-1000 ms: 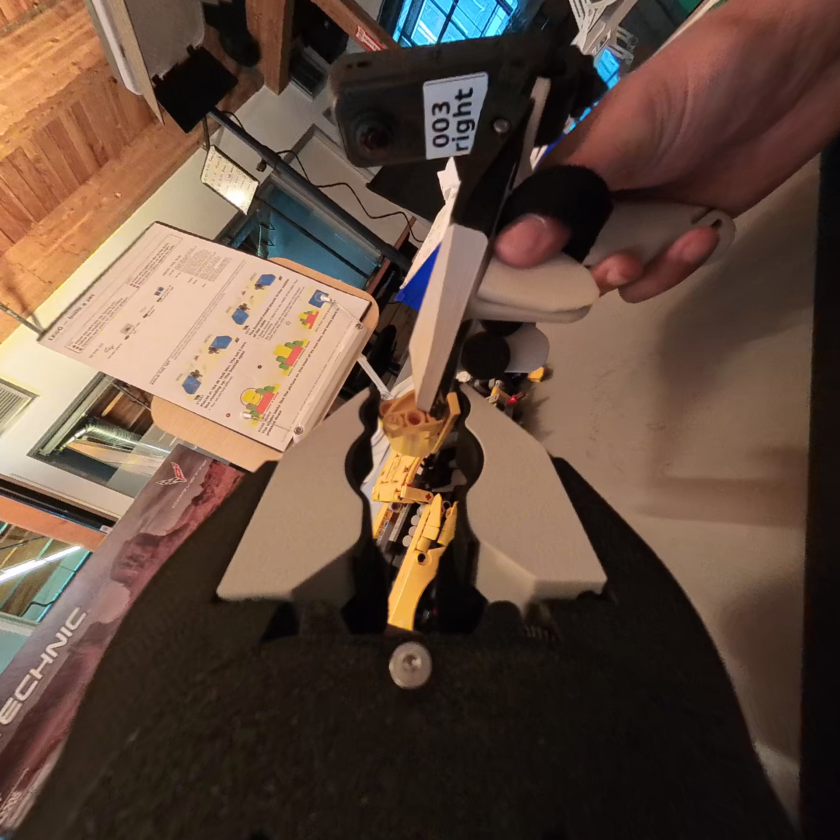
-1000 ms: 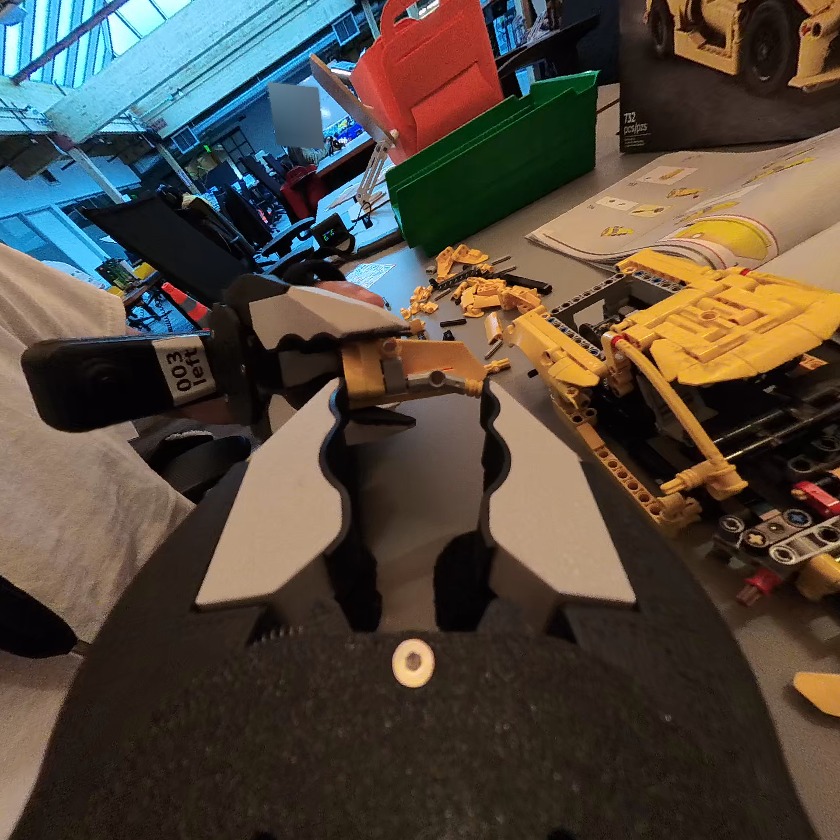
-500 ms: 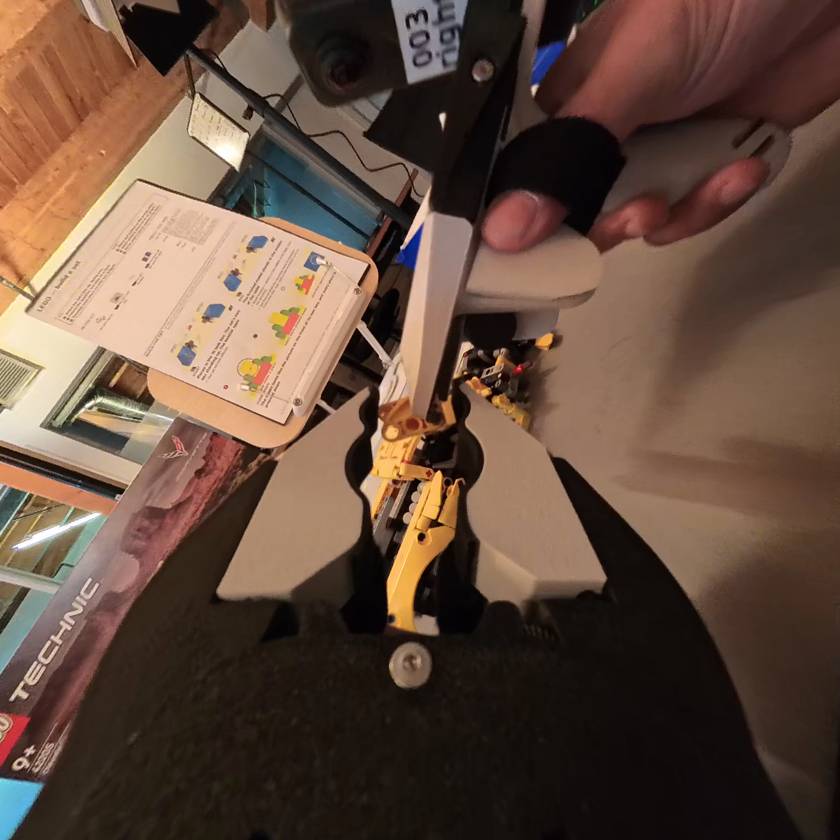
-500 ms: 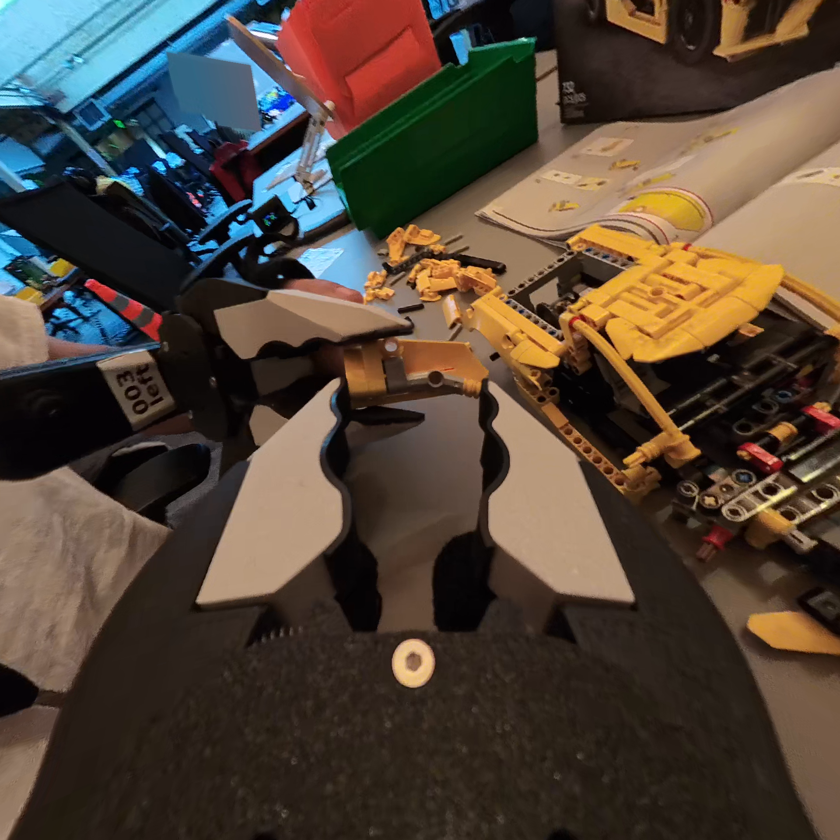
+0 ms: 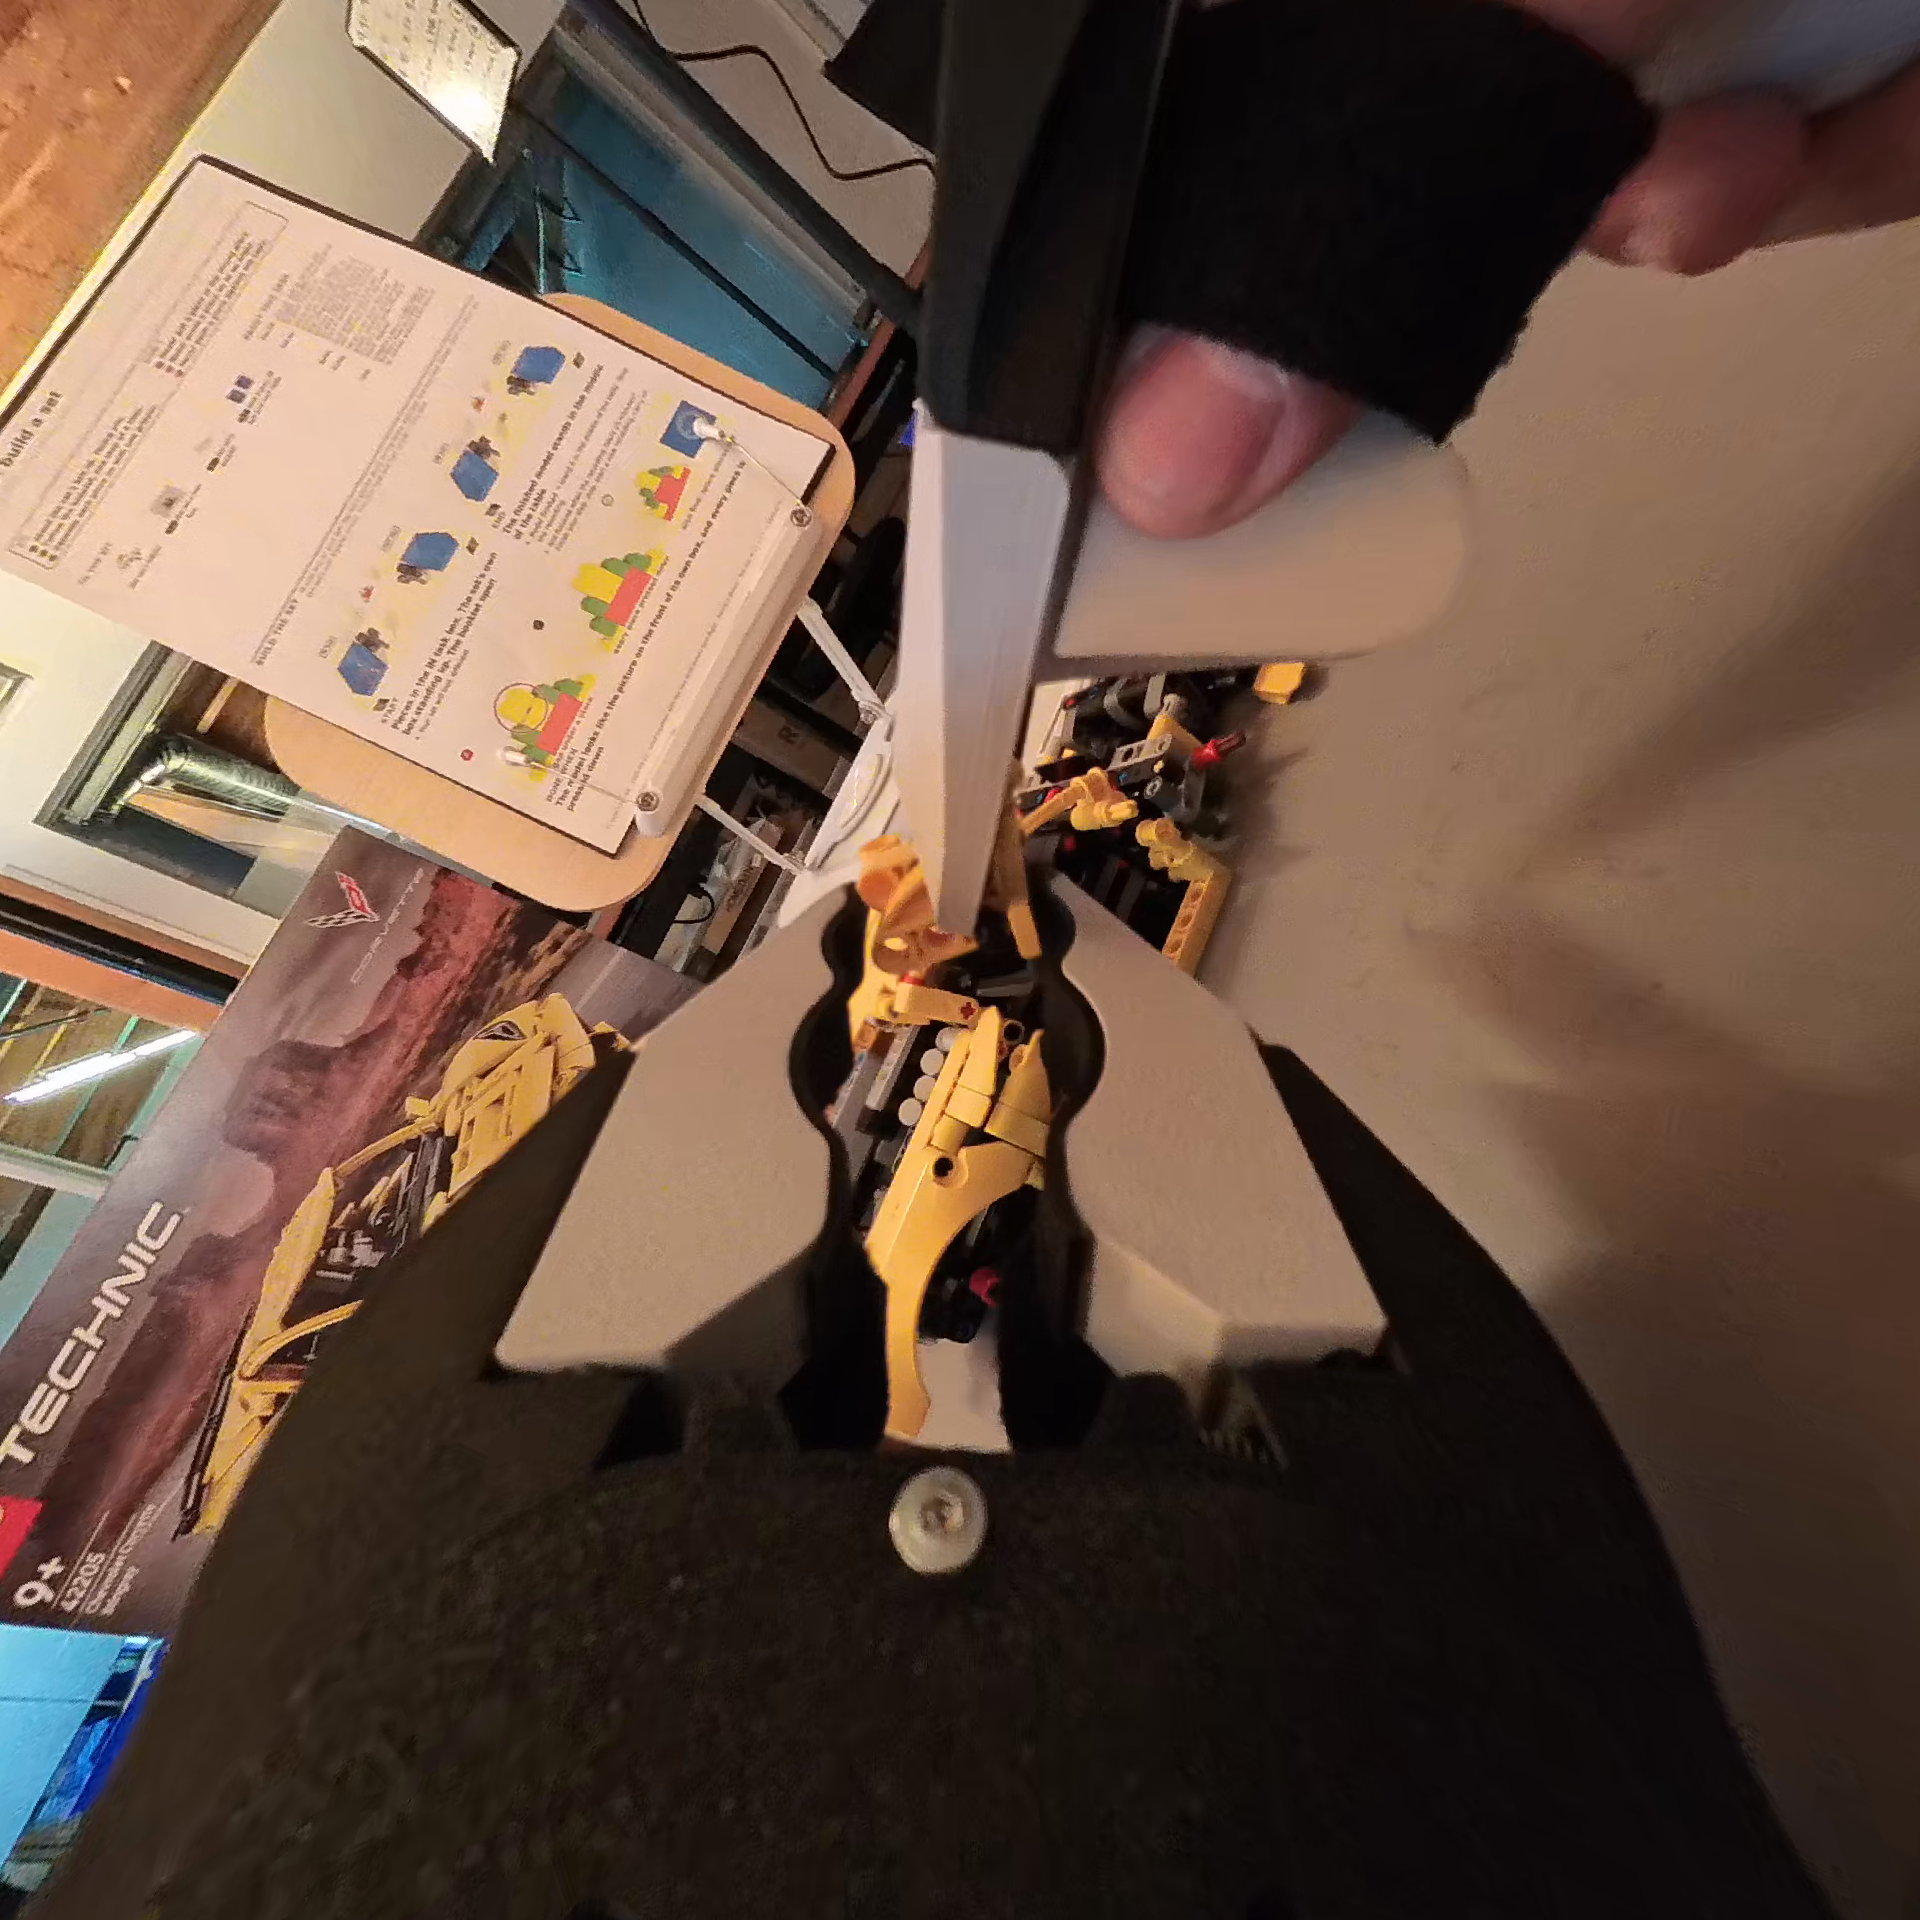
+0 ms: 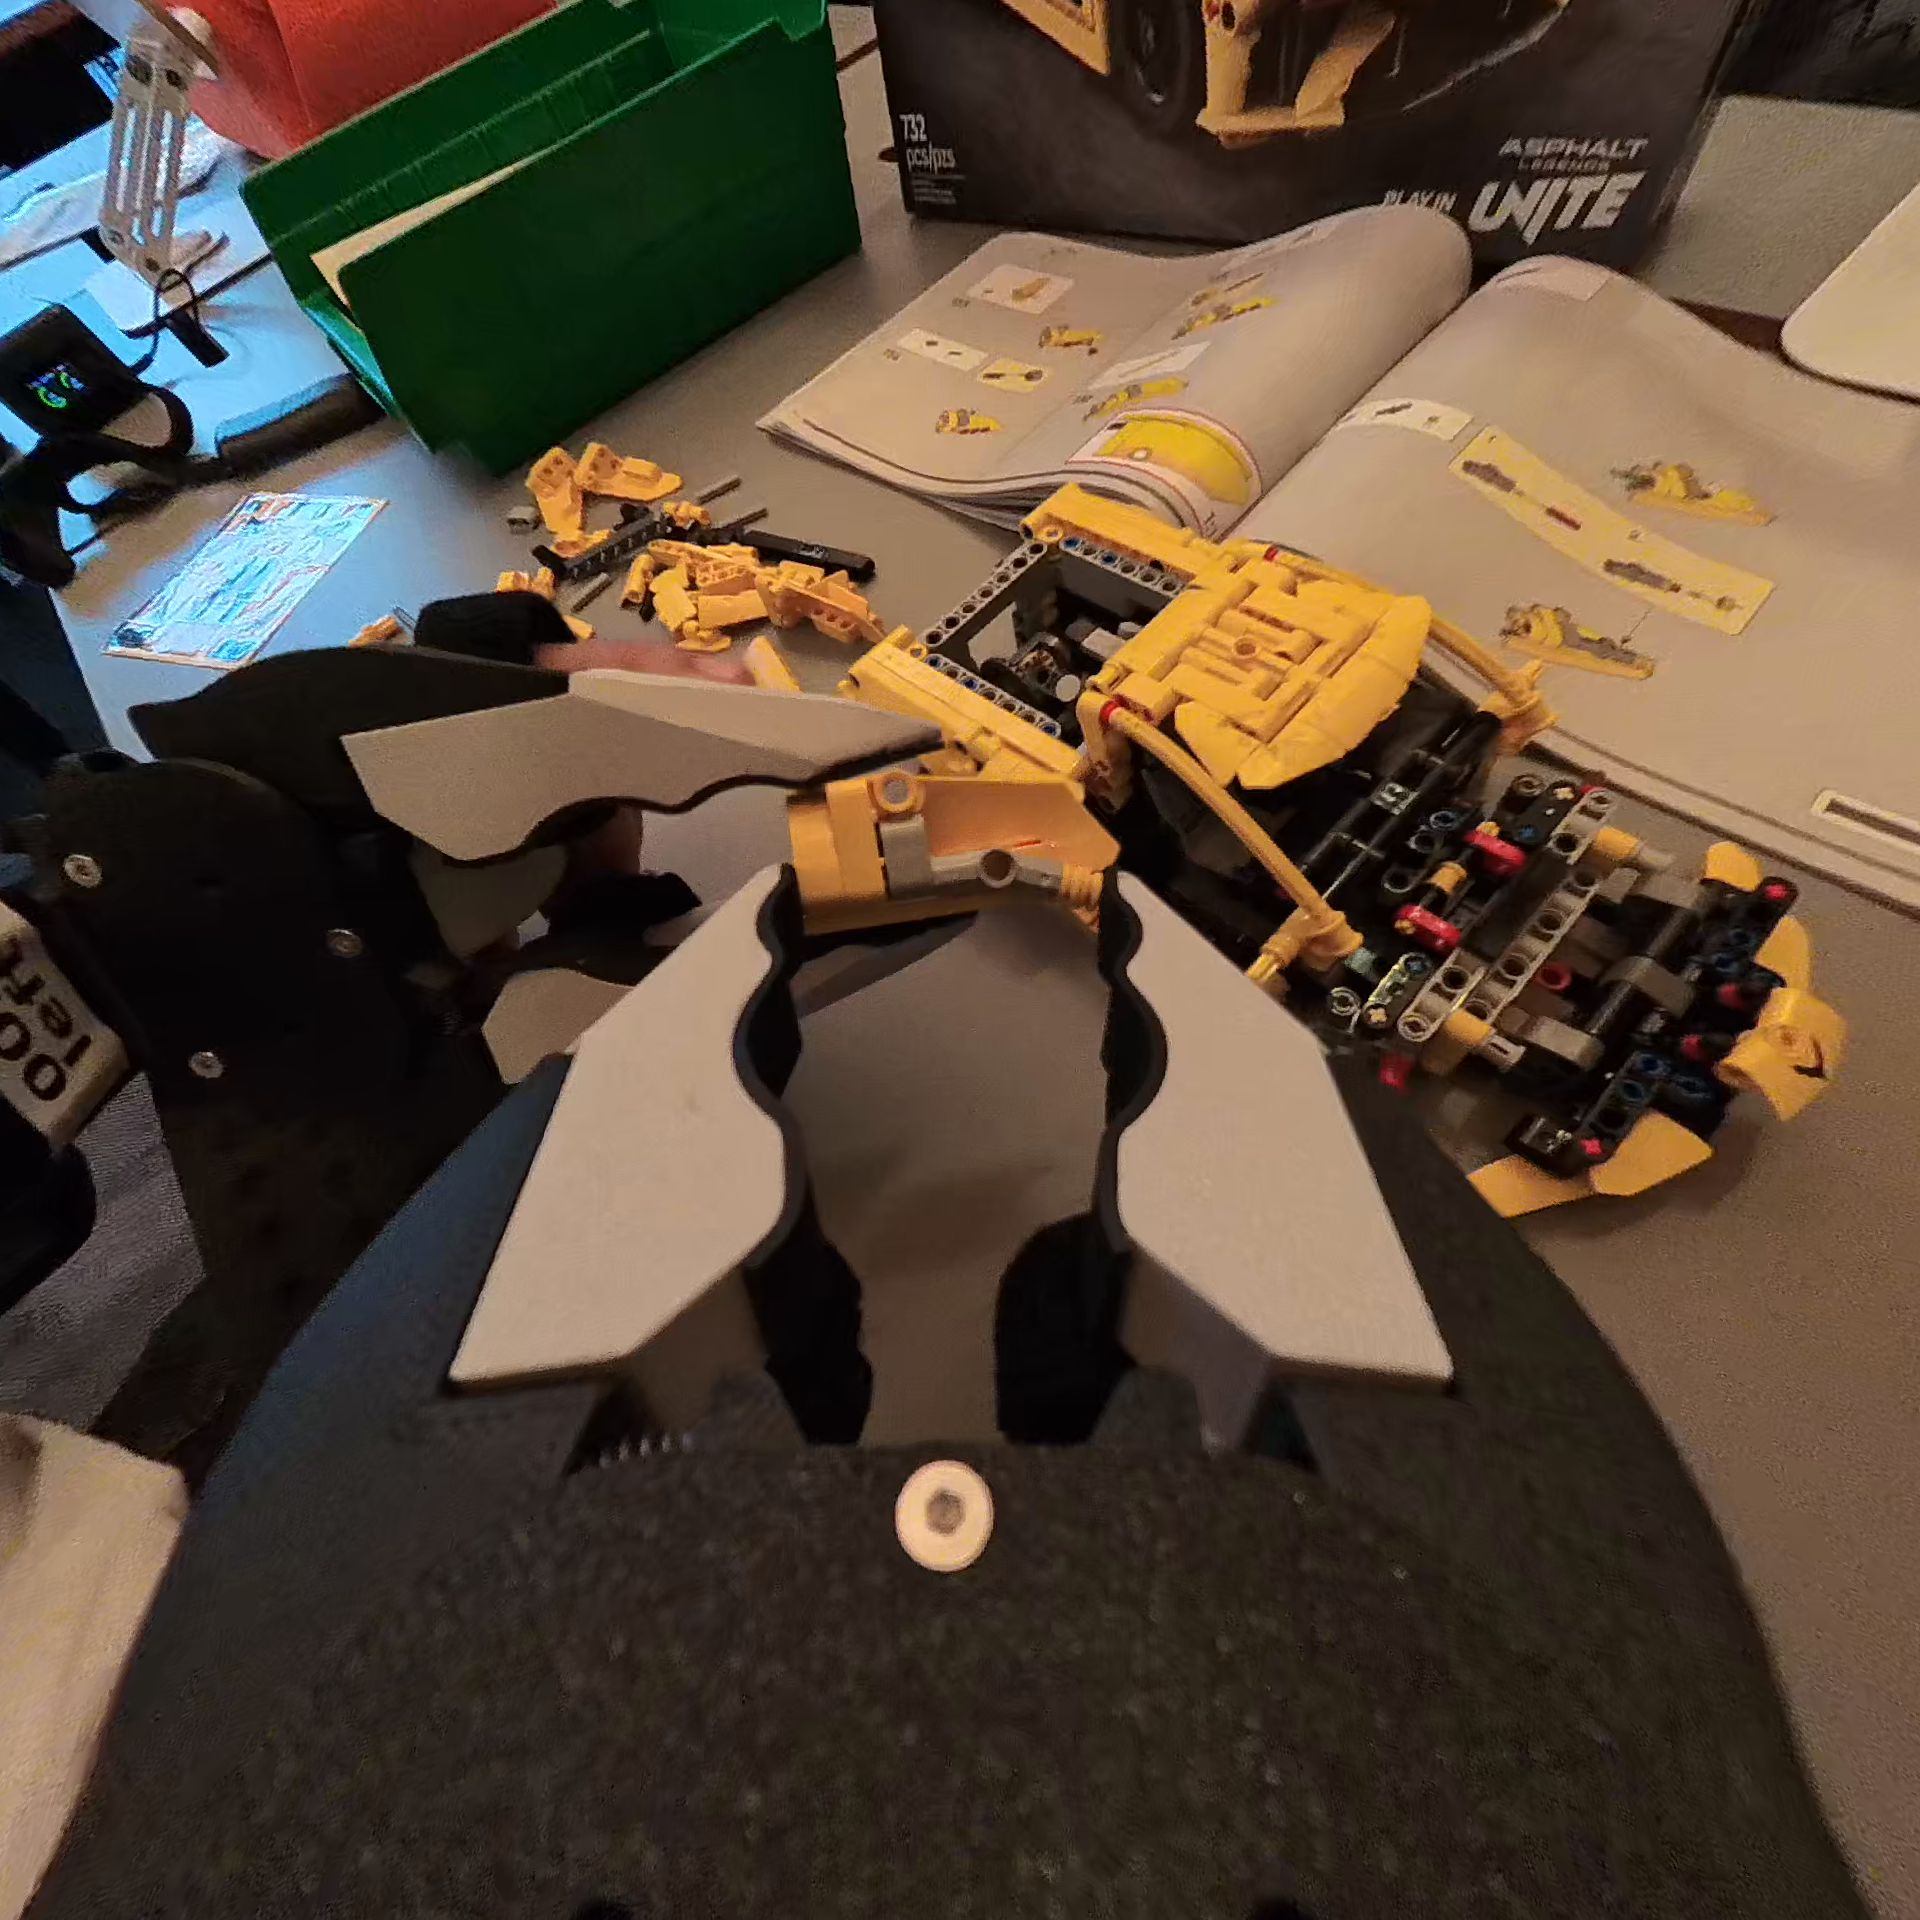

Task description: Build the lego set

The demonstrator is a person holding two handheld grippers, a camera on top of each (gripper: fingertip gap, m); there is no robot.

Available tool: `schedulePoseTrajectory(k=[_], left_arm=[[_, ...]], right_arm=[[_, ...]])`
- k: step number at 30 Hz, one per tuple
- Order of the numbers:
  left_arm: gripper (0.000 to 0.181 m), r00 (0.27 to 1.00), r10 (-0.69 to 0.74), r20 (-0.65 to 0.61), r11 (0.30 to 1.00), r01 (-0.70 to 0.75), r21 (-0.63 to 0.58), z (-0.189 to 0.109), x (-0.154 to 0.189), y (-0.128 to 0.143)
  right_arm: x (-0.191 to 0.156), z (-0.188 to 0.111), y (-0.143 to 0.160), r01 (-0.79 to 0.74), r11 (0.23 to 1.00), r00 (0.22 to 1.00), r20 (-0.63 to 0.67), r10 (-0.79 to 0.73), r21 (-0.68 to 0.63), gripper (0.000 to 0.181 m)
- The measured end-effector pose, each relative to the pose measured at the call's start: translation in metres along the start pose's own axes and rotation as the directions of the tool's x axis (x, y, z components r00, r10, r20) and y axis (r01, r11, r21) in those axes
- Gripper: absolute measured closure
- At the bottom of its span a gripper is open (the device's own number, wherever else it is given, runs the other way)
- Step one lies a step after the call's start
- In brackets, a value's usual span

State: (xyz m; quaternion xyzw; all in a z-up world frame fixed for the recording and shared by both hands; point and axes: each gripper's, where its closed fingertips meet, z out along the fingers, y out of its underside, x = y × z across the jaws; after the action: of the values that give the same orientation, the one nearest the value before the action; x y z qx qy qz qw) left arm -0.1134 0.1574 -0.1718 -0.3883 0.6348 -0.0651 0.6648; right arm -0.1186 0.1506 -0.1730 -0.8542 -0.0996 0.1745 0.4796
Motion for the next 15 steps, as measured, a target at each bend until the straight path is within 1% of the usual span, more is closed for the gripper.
schedulePoseTrajectory(k=[3, 4, 5, 6, 7, 8, 9, 10, 11, 13, 15], left_arm=[[0.151, 1.0, 0.002, -0.002, 1.0, -0.002, 0.017, -0.002, 0.0, -0.002], [0.15, 1.0, -0.017, -0.002, 0.999, 0.017, 0.031, -0.003, -0.002, -0.004], [0.151, 0.999, -0.053, -0.004, 0.998, 0.053, 0.045, -0.004, -0.005, -0.006], [0.151, 0.994, -0.109, -0.017, 0.992, 0.11, 0.064, -0.006, -0.009, -0.007], [0.151, 0.982, -0.184, -0.045, 0.978, 0.187, 0.09, -0.008, -0.013, -0.009], [0.15, 0.961, -0.264, -0.081, 0.955, 0.272, 0.121, -0.01, -0.017, -0.013], [0.151, 0.93, -0.343, -0.131, 0.92, 0.361, 0.152, -0.013, -0.02, -0.017], [0.151, 0.886, -0.418, -0.199, 0.875, 0.452, 0.172, -0.016, -0.021, -0.021], [0.151, 0.837, -0.482, -0.259, 0.828, 0.532, 0.178, -0.018, -0.022, -0.024], [0.151, 0.773, -0.556, -0.307, 0.762, 0.621, 0.183, -0.02, -0.029, -0.027], [0.151, 0.742, -0.584, -0.33, 0.733, 0.656, 0.179, -0.021, -0.03, -0.026]], right_arm=[[-0.001, -0.002, 0.0, 0.003, 1.0, 1.0, 0.026, -0.004, 0.006, 0.125], [-0.005, -0.004, -0.002, -0.006, 1.0, 0.997, 0.076, 0.005, 0.019, 0.123], [-0.008, -0.009, -0.008, -0.022, 0.998, 0.989, 0.147, 0.014, 0.051, 0.116], [-0.007, -0.016, -0.016, -0.057, 0.993, 0.979, 0.203, 0.035, 0.104, 0.11], [-0.004, -0.026, -0.025, -0.106, 0.982, 0.963, 0.261, 0.062, 0.158, 0.111], [-0.002, -0.035, -0.031, -0.163, 0.968, 0.938, 0.334, 0.093, 0.189, 0.113], [-0.001, -0.042, -0.034, -0.22, 0.956, 0.902, 0.415, 0.123, 0.194, 0.115], [-0.001, -0.048, -0.036, -0.263, 0.946, 0.862, 0.487, 0.143, 0.189, 0.115], [-0.002, -0.052, -0.036, -0.273, 0.942, 0.837, 0.531, 0.133, 0.194, 0.116], [-0.003, -0.053, -0.032, -0.215, 0.949, 0.847, 0.528, 0.063, 0.232, 0.12], [-0.013, -0.049, -0.025, -0.148, 0.96, 0.85, 0.527, 0.002, 0.236, 0.125]])
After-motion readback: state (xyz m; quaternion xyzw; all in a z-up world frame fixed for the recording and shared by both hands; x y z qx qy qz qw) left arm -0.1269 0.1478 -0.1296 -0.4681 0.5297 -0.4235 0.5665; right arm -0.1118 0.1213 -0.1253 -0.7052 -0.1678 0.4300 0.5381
